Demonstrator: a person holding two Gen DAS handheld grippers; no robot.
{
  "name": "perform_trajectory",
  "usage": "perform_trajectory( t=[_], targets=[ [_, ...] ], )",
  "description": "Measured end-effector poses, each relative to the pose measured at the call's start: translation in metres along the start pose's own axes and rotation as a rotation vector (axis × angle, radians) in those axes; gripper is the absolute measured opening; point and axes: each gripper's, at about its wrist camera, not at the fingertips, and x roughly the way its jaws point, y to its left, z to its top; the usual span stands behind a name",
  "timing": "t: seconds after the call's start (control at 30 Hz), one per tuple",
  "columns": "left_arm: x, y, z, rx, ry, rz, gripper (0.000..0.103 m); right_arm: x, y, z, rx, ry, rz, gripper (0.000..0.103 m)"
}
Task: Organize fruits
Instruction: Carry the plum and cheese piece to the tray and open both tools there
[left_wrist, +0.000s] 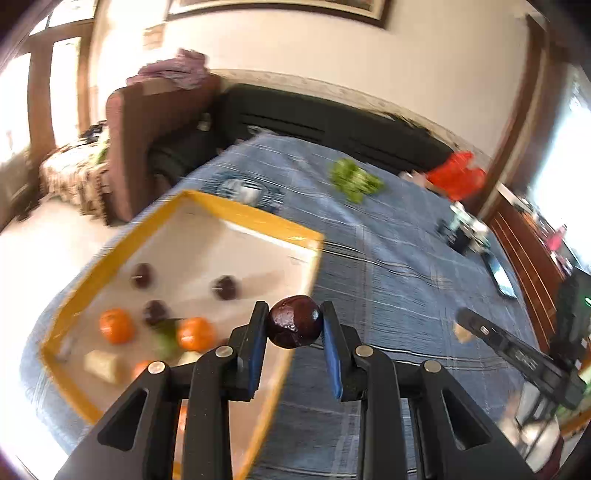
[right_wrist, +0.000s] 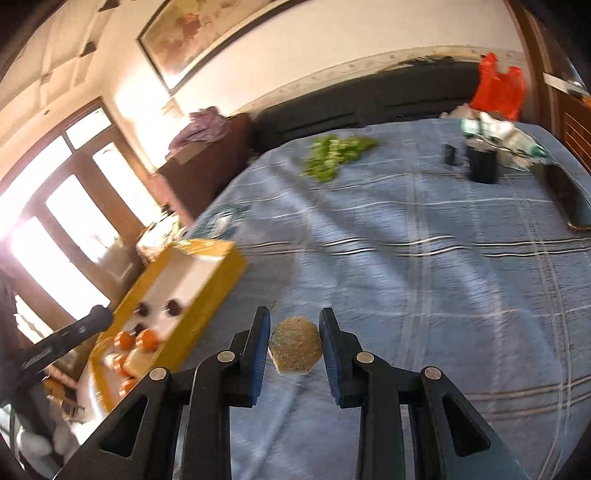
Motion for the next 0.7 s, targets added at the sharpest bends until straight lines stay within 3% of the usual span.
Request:
perform_trajectory(
  t=[0.33,0.7],
  targets=[
    [-0.012,0.014,-0.014,0.011,-0.059,0.093,0.027,-0.003,0.095,-0.020,-0.160,0.013,0.055,0.031],
    [-0.013,0.059,-0.024,-0.046,-0.055,0.180,0.027,0.024,0.143,-0.038,-0.227,0.063,0.075,0.031]
  ],
)
